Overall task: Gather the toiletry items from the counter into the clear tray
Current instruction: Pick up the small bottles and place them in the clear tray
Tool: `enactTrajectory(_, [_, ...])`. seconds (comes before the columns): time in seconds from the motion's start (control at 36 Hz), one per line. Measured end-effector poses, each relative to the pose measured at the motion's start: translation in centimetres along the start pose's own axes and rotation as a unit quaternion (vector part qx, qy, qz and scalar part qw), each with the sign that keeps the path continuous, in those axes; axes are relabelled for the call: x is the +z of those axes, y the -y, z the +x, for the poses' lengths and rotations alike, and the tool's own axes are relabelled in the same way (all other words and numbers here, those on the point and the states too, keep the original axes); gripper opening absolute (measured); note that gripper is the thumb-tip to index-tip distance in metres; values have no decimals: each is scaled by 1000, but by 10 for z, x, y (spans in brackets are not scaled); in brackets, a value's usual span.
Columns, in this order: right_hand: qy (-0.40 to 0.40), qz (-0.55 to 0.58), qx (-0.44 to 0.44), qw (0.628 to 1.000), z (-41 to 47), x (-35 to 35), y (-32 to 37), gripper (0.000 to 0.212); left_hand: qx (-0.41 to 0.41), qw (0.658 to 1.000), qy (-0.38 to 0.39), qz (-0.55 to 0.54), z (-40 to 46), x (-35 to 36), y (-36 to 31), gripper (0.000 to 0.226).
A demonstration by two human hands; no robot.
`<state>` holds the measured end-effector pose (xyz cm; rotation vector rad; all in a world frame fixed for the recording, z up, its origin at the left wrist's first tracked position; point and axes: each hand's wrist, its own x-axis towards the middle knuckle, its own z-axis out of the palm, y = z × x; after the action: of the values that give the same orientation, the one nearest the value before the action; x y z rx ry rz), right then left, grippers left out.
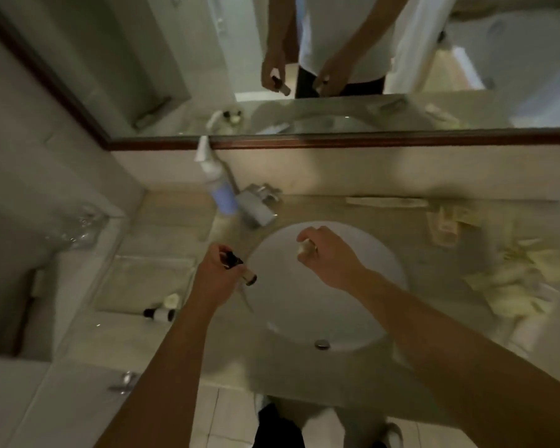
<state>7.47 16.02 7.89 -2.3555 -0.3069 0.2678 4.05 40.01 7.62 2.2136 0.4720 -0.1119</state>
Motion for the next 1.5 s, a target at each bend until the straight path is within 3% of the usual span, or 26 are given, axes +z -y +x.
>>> enactTrajectory(0.19, [93, -44, -41, 994, 75, 102, 96, 28, -66, 996, -35, -48, 52, -99, 98, 38])
enactTrajectory(0.36, [166, -92, -29, 981, 118, 170, 145, 34, -113, 993, -30, -20, 89, -151, 167, 25])
enactTrajectory(0.53, [198, -133, -84, 968, 133, 229, 168, 32, -143, 990, 11, 5, 106, -169, 208, 22])
enactTrajectory(0.78, [273, -263, -159, 912, 134, 280, 172, 32, -141, 988, 65, -25, 111, -168, 242, 20])
enactTrajectory(1.22, [260, -300, -182, 900, 134, 296, 172, 26, -113, 989, 86, -27, 116, -156, 260, 18])
enactTrajectory(1.5, [212, -260, -115, 935, 150, 285, 162, 28, -101, 987, 111, -54, 126, -145, 256, 13])
